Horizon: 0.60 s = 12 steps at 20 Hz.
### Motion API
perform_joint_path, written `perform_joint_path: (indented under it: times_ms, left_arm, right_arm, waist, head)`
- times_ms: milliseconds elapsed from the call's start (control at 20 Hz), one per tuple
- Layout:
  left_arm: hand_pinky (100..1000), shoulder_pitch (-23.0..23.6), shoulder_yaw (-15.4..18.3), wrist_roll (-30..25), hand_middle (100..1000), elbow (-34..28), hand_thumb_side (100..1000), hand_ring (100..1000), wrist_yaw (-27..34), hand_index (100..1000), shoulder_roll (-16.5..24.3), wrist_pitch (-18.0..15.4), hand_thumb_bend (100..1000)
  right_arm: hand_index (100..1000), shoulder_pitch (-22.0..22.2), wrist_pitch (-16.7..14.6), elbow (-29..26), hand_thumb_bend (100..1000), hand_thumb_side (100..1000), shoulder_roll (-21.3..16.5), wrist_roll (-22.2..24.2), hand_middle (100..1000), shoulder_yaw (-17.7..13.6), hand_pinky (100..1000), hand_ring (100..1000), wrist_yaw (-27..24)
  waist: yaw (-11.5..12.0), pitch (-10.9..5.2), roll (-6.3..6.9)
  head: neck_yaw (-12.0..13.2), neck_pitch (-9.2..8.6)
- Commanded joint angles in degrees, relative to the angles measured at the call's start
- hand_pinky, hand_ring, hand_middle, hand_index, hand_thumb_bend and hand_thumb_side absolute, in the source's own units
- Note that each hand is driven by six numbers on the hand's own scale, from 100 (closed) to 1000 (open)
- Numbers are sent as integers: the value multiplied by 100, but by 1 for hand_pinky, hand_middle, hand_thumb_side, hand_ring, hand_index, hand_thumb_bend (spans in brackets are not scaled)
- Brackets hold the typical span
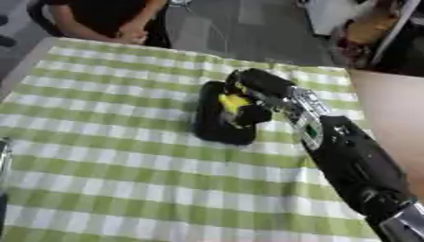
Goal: Pick up objects on the table and place them in the box.
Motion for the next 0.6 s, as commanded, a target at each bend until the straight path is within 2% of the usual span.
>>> perform_joint_path:
  times_ms: [50,300,600]
  left_arm:
    - [521,-107,-11,-15,771,-106,834,627,14,868,66,-17,299]
    - [521,-116,-18,-19,771,-104,835,627,18,867,67,-21,299]
    - [521,-114,-30,-29,771,-106,834,628,24,867,63,-24,299]
  right_arm:
    - [435,-148,-57,96,108,722,-1,-200,272,-127,100,155,231]
    - [436,-138,-197,189,101,738,15,-310,276,-147,100,161,381]
    - [436,-211,-104,171,125,750,39,-473,276,-262,100,161,493]
  waist:
    - [17,-65,55]
    - [22,-75,53]
    - [33,-74,55]
  head:
    - [-42,-55]
    - [-36,-57]
    - [-62,-75]
